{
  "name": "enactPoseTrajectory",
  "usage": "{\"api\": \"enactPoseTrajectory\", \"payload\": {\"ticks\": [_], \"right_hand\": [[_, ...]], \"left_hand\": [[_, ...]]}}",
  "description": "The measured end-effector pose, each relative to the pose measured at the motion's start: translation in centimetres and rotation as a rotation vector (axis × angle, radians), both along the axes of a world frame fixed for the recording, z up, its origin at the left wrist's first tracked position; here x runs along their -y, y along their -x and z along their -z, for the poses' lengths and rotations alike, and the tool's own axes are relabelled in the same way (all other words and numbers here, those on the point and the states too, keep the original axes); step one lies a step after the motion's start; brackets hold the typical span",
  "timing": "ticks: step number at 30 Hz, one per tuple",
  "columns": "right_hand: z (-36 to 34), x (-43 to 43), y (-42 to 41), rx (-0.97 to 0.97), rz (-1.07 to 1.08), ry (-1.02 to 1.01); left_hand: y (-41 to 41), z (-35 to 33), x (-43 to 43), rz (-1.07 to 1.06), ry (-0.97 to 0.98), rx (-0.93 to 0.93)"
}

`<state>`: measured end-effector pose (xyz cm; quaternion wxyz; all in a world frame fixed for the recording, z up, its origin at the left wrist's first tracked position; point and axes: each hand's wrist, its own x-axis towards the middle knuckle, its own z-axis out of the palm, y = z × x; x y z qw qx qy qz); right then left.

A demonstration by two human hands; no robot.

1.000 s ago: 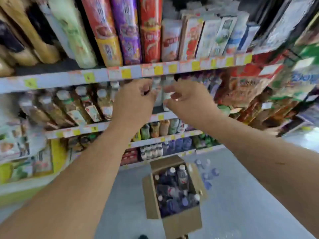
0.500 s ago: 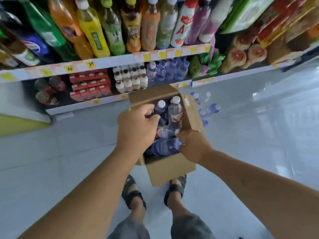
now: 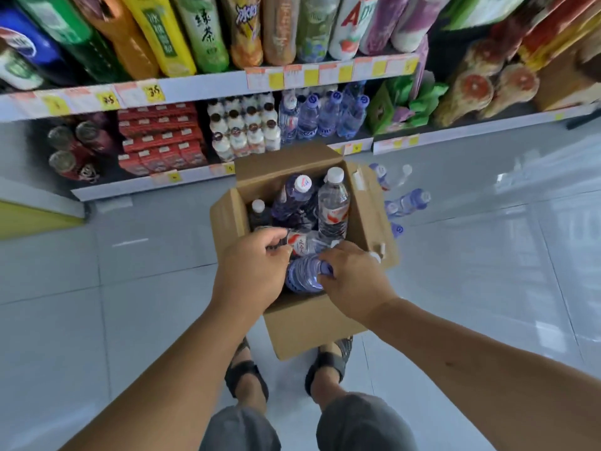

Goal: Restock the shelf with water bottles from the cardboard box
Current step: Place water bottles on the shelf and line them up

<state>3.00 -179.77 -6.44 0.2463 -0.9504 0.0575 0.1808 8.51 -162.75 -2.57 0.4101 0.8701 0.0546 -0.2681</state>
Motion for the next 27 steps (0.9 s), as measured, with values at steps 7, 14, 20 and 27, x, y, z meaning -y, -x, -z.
{"api": "enactPoseTrajectory", "payload": {"ticks": [7, 14, 20, 27], "right_hand": [[-19.1, 1.5, -4.9, 0.182, -0.041, -0.129], [-47.6, 3.6, -9.0, 0.284, -0.235, -0.291], [-67.0, 4.0, -9.7, 0.562, -0.337, -0.671], [-78.2, 3.8, -11.7, 0.881, -0.189, -0.967]], "left_hand": [[-3.1, -13.2, 0.8, 0.094, 0.243, -0.148], [-6.8, -35.1, -0.9, 0.508, 0.756, -0.223], [-8.0, -54.3, 0.0, 0.585, 0.874, 0.061], [-8.5, -68.3, 1.9, 0.38, 0.845, 0.438]]}}
